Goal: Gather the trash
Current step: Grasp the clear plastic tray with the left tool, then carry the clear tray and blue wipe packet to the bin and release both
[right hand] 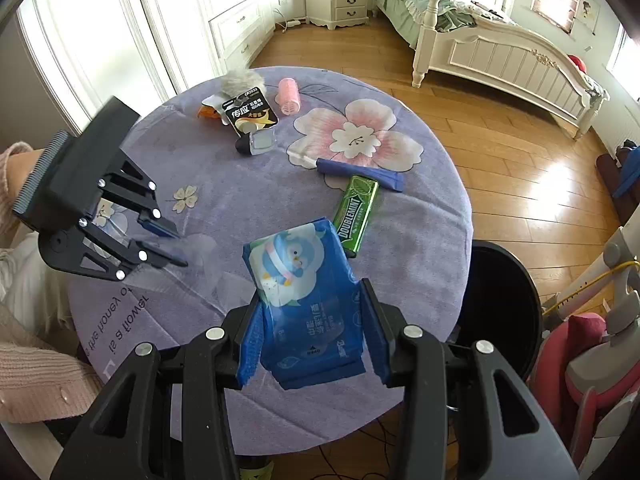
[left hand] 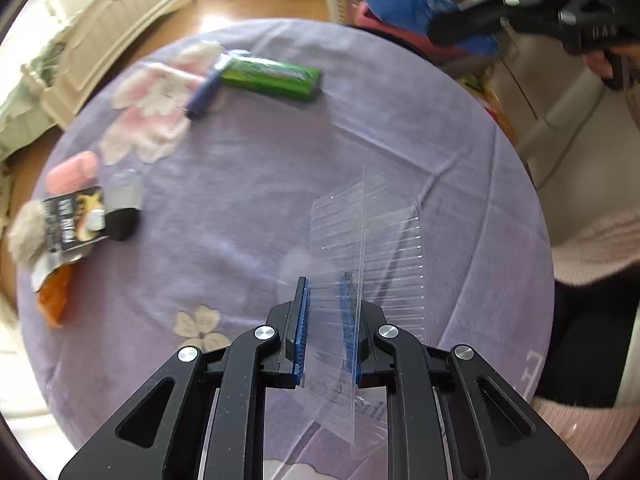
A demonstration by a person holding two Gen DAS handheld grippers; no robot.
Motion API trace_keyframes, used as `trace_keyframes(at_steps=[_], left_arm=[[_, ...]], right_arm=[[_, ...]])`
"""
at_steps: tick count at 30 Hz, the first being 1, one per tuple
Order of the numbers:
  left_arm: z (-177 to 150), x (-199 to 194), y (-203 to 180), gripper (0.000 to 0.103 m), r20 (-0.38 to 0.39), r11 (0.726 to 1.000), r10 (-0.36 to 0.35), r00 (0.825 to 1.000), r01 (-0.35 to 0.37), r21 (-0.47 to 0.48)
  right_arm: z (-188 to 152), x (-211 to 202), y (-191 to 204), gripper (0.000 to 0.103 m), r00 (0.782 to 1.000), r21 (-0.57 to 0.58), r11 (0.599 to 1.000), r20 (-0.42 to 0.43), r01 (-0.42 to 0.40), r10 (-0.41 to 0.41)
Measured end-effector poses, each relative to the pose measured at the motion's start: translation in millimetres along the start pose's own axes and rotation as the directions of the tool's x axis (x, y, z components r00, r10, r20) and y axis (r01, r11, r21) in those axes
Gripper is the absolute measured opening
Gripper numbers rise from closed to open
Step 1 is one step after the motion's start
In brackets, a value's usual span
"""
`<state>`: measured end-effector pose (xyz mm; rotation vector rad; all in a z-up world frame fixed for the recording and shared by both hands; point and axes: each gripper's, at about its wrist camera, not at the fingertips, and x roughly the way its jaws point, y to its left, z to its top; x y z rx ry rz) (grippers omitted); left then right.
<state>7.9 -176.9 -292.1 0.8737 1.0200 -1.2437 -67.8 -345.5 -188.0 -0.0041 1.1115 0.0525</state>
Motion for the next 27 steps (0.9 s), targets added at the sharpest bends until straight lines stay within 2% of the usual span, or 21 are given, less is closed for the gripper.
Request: trace_keyframes(at_steps=[5, 11, 19, 27], left_arm=[[8.4, -25.4, 4.4, 0.017, 0.071, 0.997, 0.065, 0.995, -0.062, -0.056], [51.9, -34.2, 3.8, 0.017, 0.142, 0.991, 0.124, 0.982, -0.115, -0.070], [126.3, -18.2, -6.4, 0.017, 0.223, 0.987, 0.158, 0.962, -0.152, -0.047], [192.3, -7.2, -16.0, 0.018, 0.276, 0.986, 0.169, 0.946, -0.159, -0.059]], right_arm=[[1.0, -2.0, -4.8, 0.043, 1.000, 0.000, 1.000, 0.009, 0.005, -0.005], [-0.4, -3.8, -16.3, 0.043, 1.000, 0.019, 0.999, 0.016, 0.027, -0.027], [-8.1, -15.7, -53.4, 0.043, 0.988, 0.070, 0.987, 0.043, 0.146, -0.150], [-21.8, -20.5, -103.9, 0.043, 0.958, 0.163, 0.948, 0.041, 0.272, -0.282]])
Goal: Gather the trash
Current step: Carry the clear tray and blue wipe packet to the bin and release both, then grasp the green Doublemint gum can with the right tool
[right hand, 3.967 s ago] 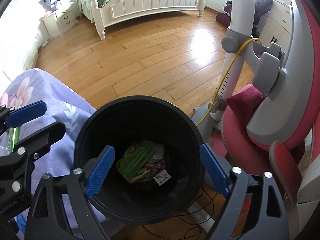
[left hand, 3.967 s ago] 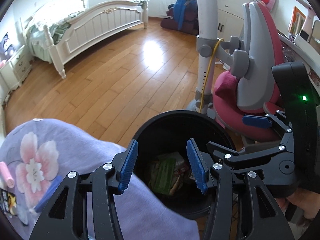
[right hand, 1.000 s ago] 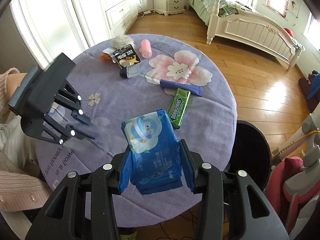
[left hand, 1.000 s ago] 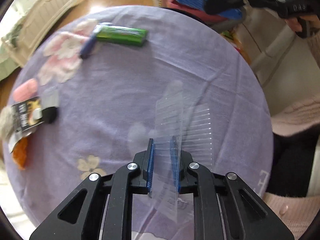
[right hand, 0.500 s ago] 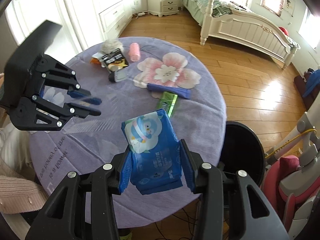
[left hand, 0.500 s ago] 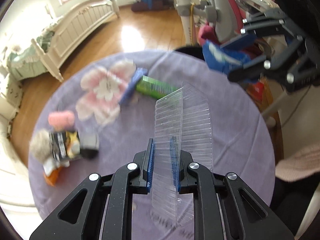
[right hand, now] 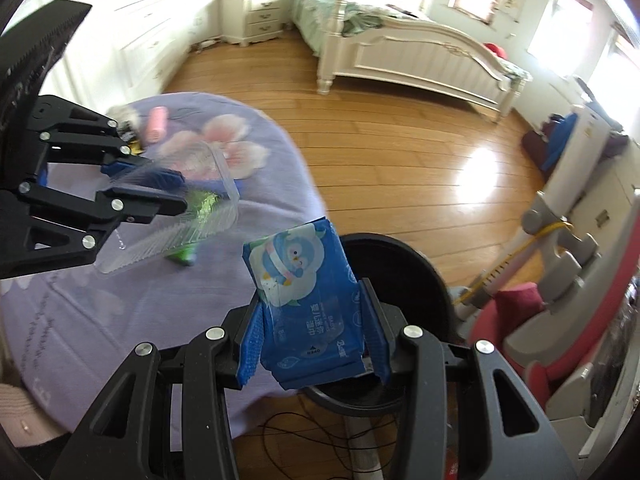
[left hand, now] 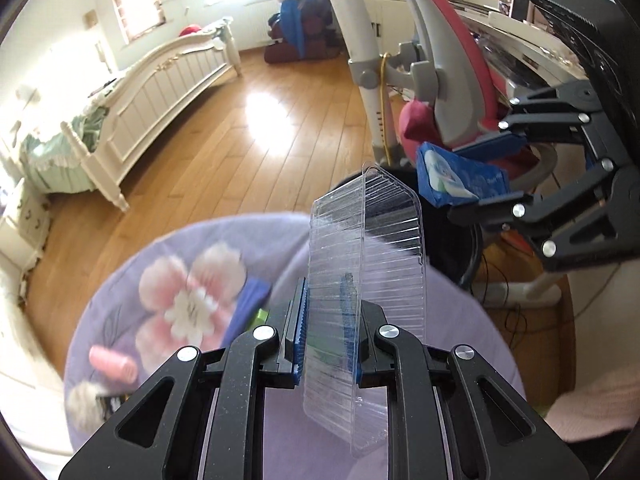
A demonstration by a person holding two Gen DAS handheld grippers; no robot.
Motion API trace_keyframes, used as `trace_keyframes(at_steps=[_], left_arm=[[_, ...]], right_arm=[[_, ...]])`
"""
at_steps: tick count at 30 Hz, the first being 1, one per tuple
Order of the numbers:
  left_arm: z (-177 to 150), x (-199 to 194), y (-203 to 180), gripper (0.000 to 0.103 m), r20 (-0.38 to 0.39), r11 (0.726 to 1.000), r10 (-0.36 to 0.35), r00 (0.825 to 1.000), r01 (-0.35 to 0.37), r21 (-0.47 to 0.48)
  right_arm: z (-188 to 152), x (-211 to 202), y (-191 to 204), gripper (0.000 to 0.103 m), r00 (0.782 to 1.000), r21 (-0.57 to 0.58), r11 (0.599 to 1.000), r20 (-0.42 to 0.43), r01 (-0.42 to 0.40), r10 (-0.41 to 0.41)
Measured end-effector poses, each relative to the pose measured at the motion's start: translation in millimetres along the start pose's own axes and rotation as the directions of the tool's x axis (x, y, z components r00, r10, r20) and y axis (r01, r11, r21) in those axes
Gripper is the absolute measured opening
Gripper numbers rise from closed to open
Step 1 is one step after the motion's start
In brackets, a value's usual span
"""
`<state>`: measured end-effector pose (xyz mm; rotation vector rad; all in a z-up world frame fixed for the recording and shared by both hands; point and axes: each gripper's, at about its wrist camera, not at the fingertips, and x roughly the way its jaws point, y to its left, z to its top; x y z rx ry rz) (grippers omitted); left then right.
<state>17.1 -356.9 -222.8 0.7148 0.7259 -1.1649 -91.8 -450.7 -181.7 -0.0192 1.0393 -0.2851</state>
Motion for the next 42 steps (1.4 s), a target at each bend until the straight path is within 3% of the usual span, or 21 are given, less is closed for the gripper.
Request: trace_keyframes(at_steps=[12, 22, 25, 28, 32, 40, 42], left_arm=[[76.2, 76.2, -30.1, 0.018, -0.003, 0.999, -0.048, 0.999, 0.048, -0.021], [95.8, 121.9, -47.1, 0.021, -0.049, 0.998, -0.062, 0.997, 0.060, -0.029], [98.2, 133.8, -51.4, 0.040, -0.063, 0.998, -0.051, 0.997, 0.048, -0.040], [100.6, 140.1, -48.2, 0.044, -0.059, 0.996, -0.052, 0.997, 0.047, -0.074], [99.3, 136.7, -40.1, 0.054, -0.039, 0.992, -0.049, 0.998, 0.044, -0.115], [74.0, 80.6, -1.3, 0.054, 0.019, 0.984, -0.019, 1.000, 0.022, -0.175], [55.4, 55.5, 21.9, 0.058, 0.032, 0.981, 0.026, 0.999, -0.019, -0.194]], right_arm=[[-13.6, 41.1, -71.9, 0.043, 0.994, 0.161, 0.981, -0.055, 0.105, -0.098], [-21.9, 65.4, -96.1, 0.046, 0.992, 0.223, 0.969, -0.093, 0.106, -0.087], [-21.9, 72.1, -98.4, 0.066, 0.990, 0.243, 0.963, -0.101, 0.116, -0.094], [-22.0, 75.6, -103.5, 0.080, 0.982, 0.256, 0.950, -0.113, 0.179, -0.154], [-24.6, 74.9, -113.0, 0.091, 0.982, 0.292, 0.940, -0.117, 0.178, -0.149], [-10.2, 58.1, -98.8, 0.092, 0.992, 0.270, 0.955, -0.060, 0.124, -0.112], [0.2, 53.0, -84.0, 0.092, 0.997, 0.238, 0.968, -0.037, 0.076, -0.069]])
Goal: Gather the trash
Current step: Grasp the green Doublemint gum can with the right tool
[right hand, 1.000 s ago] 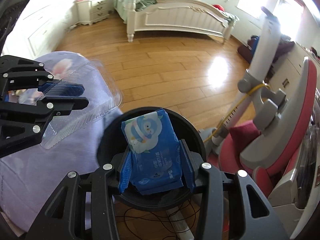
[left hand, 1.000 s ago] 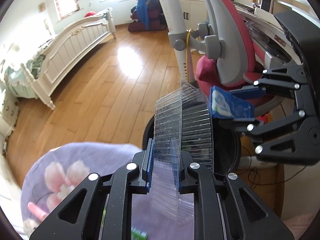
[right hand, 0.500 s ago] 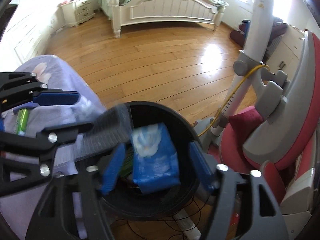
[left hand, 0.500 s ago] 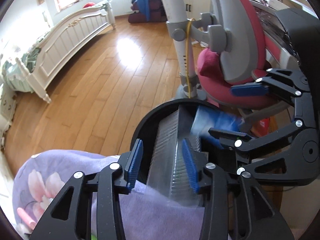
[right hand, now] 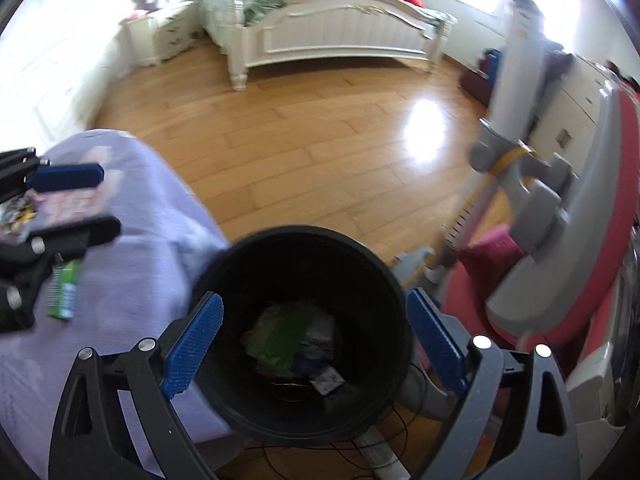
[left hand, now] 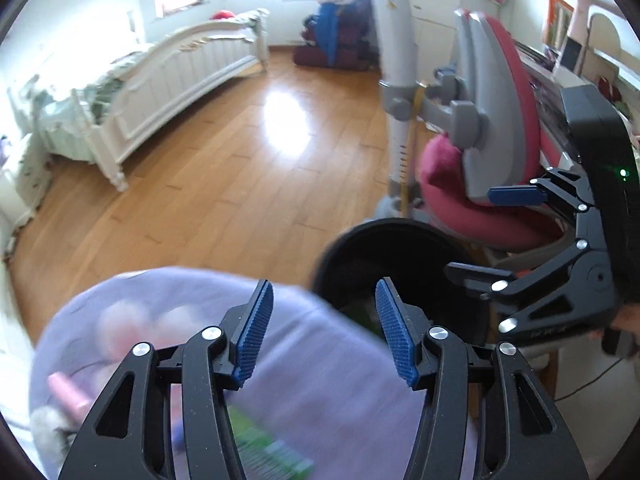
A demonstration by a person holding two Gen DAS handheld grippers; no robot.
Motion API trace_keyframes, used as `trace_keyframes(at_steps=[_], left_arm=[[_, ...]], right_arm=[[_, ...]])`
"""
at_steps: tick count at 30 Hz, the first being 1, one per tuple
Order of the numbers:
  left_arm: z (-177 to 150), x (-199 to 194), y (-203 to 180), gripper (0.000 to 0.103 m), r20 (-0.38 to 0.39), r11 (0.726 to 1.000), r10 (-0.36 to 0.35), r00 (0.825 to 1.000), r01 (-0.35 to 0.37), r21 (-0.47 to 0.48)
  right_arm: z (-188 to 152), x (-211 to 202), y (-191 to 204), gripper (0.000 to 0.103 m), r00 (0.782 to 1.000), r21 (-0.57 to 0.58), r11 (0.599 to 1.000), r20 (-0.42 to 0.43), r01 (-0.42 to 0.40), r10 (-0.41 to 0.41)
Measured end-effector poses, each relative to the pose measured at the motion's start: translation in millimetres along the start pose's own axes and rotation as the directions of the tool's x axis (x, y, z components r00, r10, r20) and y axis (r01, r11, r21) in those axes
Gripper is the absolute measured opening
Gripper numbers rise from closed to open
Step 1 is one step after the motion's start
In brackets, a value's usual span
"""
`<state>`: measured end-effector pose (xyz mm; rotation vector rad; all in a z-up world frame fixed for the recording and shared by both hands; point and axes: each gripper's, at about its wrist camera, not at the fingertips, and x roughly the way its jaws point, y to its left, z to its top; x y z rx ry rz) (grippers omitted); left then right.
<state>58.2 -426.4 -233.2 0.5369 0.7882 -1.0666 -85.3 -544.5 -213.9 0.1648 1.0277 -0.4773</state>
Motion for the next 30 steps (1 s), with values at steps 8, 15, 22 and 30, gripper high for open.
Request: trace_keyframes(at_steps=[8, 15, 22, 30], left_arm=[[-85.7, -77.7, 120.5, 0.064, -0.063, 0.978, 0.162, 0.985, -0.168, -0.125], [-136.5, -82.3, 150.7, 0.064, -0.084, 0.975, 0.152, 0.985, -0.163, -0.150], [-128.3, -40.6, 127.1, 0.064, -0.079, 0.999, 0.012, 0.997, -0.009, 0.031], [-109.6, -2.9, 109.1, 0.064, -0.088, 0.988, -0.046, 0.995, 0.058, 0.141]], right_arm=[[22.8, -0.5, 115.8, 0.092, 0.964, -0.258, 0.929, -0.060, -0.265, 0.259], [16.9, 27.4, 197.3, 0.092, 0.954, -0.299, 0.908, -0.151, -0.292, 0.257], [5.4, 48.5, 210.8, 0.030, 0.955, -0.269, 0.923, -0.187, -0.275, 0.230], [3.3, 50.2, 189.0, 0.030, 0.960, -0.238, 0.940, -0.197, -0.244, 0.199]])
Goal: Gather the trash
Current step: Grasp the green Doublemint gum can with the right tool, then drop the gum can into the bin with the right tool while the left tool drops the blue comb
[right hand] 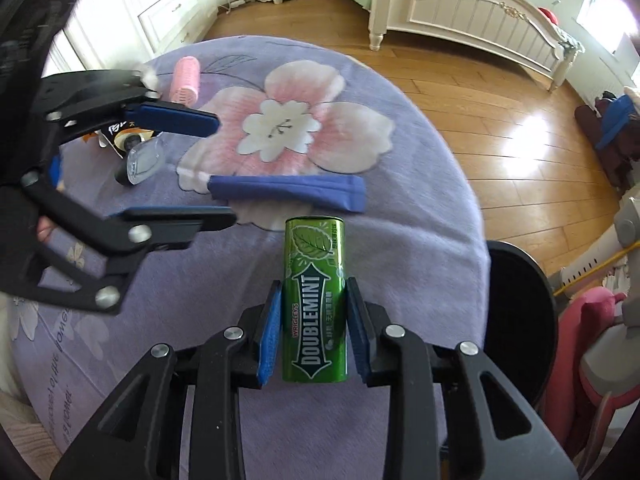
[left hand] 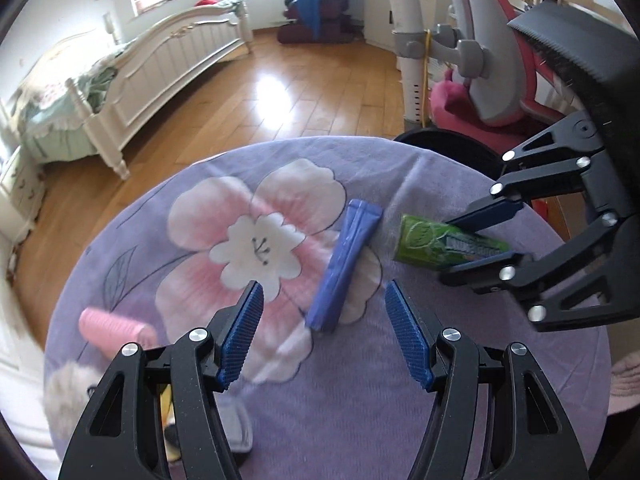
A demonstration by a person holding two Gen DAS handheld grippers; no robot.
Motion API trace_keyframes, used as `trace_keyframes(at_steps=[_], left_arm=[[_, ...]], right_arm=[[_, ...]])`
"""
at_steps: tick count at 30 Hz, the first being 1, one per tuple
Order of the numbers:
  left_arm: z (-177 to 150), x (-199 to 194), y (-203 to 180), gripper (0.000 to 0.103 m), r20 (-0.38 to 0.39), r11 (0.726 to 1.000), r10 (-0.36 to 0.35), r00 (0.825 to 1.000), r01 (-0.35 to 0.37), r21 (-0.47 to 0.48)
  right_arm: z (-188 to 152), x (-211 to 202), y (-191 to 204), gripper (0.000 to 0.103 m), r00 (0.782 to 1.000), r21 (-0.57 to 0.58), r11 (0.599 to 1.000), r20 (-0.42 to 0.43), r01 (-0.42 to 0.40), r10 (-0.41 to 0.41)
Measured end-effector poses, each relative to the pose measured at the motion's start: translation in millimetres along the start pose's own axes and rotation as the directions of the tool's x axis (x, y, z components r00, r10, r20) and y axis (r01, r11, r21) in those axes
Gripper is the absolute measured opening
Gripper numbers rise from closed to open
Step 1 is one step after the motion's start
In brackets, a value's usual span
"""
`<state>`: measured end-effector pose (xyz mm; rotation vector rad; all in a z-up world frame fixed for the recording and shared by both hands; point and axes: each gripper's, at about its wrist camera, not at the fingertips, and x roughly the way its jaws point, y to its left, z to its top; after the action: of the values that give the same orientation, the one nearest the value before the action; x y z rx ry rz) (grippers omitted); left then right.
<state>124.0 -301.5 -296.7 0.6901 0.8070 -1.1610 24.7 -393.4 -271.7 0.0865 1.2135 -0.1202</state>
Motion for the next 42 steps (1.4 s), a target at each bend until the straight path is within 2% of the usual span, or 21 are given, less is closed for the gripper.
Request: trace_keyframes(at_steps=[4, 6, 7, 8, 11, 14, 18, 24, 34, 42], left_arm=[[8.9, 22.8, -5.5, 0.062, -0.045, 0.999, -0.003, 0.999, 0.005, 0.042], [11.5, 30.3, -6.9, 0.044, -0.049, 0.999, -0.025, 0.998, 0.027, 0.047], [13.9, 30.8, -6.1, 0.027, -0.049, 0.998, -0.041, 0.998, 0.043, 0.040], [15.1, 31.5, -6.6, 0.017, -0.049, 0.999, -0.019, 0.999, 0.021, 0.045], [16.9, 33.0, -10.6, 0.011, -0.056, 0.998, 0.030, 0.998, -0.027, 0.061], [18.7, 32.9, -13.4, 0.009, -0.052, 0.996, 0.064, 0.997, -0.060, 0.067], [24.2, 28.3, -20.5, 0.008, -0.038, 0.995, 0.073, 0.997, -0.070, 0.069], [53.0, 21.0, -45.8, 0.008, 0.007, 0.992, 0.070, 0.998, -0.071, 0.107], [131.6, 38.6, -113.3, 0.008, 0.086, 0.987, 0.009, 0.996, -0.023, 0.160], [166.1, 74.1, -154.6, 0.009, 0.058, 0.988, -0.064, 0.996, 0.055, 0.144]], right_arm=[[-5.1, -14.7, -15.4, 0.030, 1.000, 0.020, 1.000, 0.009, 0.012, -0.012], [-6.2, -21.6, -23.9, 0.030, 1.000, 0.031, 0.999, 0.013, 0.022, -0.022], [-7.2, -26.2, -25.7, 0.030, 1.000, 0.038, 0.999, 0.016, 0.026, -0.027], [-8.4, -27.8, -30.8, 0.030, 0.999, 0.046, 0.999, 0.018, 0.029, -0.030], [-10.6, -33.2, -35.0, 0.030, 0.999, 0.068, 0.997, 0.024, 0.038, -0.040], [-10.7, -39.1, -38.4, 0.030, 0.998, 0.082, 0.996, 0.038, 0.041, -0.044], [-19.2, -48.9, -45.8, 0.030, 0.997, 0.096, 0.994, 0.058, 0.044, -0.050], [-32.2, -55.4, -73.5, 0.030, 0.994, 0.151, 0.986, 0.076, 0.071, -0.083], [-64.0, -57.2, -139.9, 0.030, 0.986, 0.280, 0.950, 0.051, 0.138, -0.159], [-84.9, -47.6, -179.2, 0.030, 0.982, 0.348, 0.921, 0.012, 0.173, -0.189]])
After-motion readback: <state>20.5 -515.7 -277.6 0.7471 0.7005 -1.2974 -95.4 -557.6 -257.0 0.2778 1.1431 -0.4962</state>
